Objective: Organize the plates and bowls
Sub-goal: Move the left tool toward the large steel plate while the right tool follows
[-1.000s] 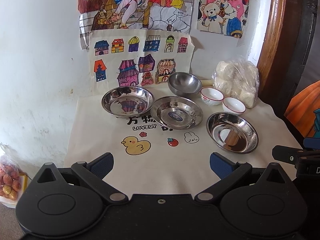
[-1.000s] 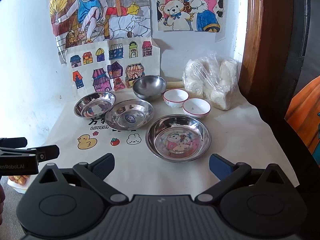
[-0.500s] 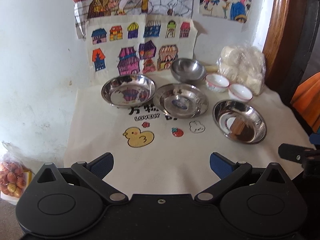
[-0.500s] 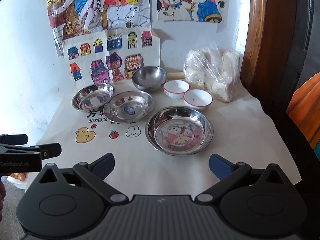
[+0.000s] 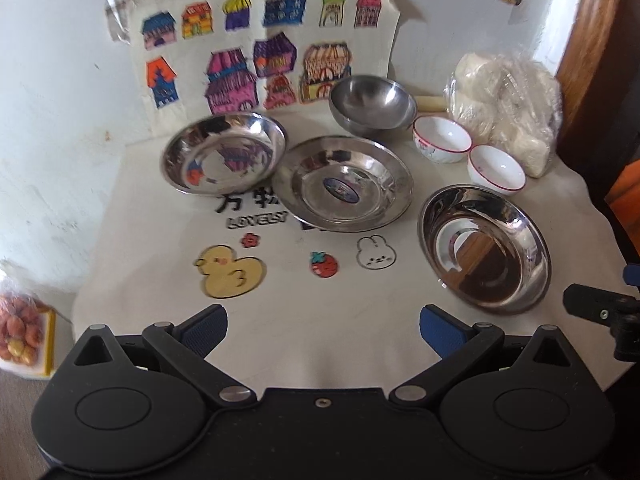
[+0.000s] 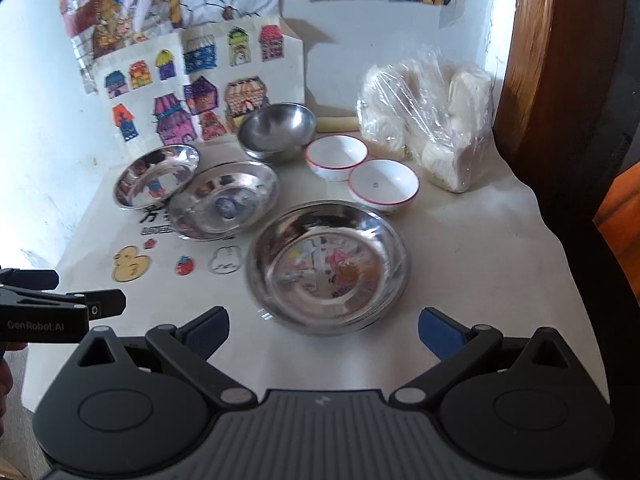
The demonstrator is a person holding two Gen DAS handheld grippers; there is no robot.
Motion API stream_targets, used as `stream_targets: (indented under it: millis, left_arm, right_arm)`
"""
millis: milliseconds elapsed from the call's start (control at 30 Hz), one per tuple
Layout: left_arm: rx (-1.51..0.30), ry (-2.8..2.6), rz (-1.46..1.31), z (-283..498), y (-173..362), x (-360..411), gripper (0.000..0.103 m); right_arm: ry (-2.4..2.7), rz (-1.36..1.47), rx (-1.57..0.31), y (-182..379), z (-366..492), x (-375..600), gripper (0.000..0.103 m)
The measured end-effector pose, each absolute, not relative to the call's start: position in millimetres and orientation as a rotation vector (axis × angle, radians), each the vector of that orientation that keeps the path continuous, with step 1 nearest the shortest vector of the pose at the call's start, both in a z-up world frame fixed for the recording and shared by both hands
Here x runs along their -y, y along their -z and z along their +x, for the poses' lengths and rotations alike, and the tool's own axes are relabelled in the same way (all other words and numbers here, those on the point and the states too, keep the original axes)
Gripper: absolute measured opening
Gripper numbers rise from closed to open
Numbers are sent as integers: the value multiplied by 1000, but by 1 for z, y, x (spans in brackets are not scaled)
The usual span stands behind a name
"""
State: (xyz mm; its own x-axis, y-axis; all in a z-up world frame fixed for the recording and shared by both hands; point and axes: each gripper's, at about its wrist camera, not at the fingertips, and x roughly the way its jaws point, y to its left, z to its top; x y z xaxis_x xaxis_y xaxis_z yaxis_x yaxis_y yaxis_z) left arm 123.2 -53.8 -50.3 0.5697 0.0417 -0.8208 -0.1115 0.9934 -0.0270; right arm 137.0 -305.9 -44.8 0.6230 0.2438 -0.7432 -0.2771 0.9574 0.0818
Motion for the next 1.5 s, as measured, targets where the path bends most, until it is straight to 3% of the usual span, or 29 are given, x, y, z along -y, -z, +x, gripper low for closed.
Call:
stream_targets:
  millis: [433, 967, 1500]
  left_arm:
    - [-1110, -229, -145, 177, 61, 98, 102]
    - [-1175, -214, -114, 206, 71, 112, 102]
    - [-1209, -202, -140, 205, 84, 39, 102]
  right_arm:
    - [-397, -23, -914, 62, 214, 350, 103]
    - [-408, 12, -985, 83, 239, 356, 103]
    - [-384, 9, -960, 88, 232, 295, 103]
